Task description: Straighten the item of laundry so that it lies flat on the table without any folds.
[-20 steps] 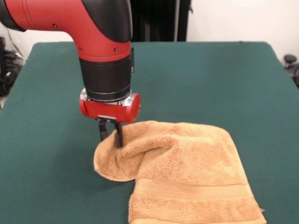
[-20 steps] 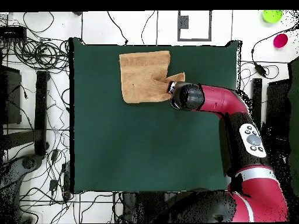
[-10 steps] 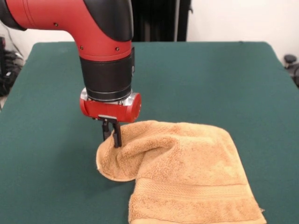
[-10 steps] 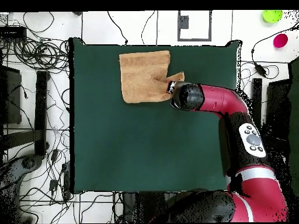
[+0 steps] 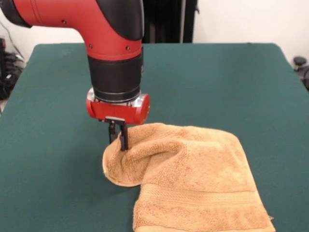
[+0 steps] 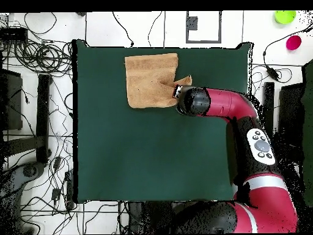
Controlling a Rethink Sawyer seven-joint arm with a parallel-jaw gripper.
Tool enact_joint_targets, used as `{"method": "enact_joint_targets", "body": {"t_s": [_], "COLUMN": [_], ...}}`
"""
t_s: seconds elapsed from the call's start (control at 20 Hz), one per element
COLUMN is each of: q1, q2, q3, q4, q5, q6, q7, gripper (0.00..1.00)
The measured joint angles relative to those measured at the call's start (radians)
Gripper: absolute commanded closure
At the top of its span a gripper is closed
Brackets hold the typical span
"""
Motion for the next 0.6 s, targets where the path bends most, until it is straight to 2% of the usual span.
{"method": "enact_joint_targets", "body": {"t_s": [0.6], "q1": [0.034], "q2": [-0.092], "q3": [-0.04], "q4": [0.022], "q5": [0.015], "q6": [0.131], "q7": [0.0], "gripper": [1.0]}}
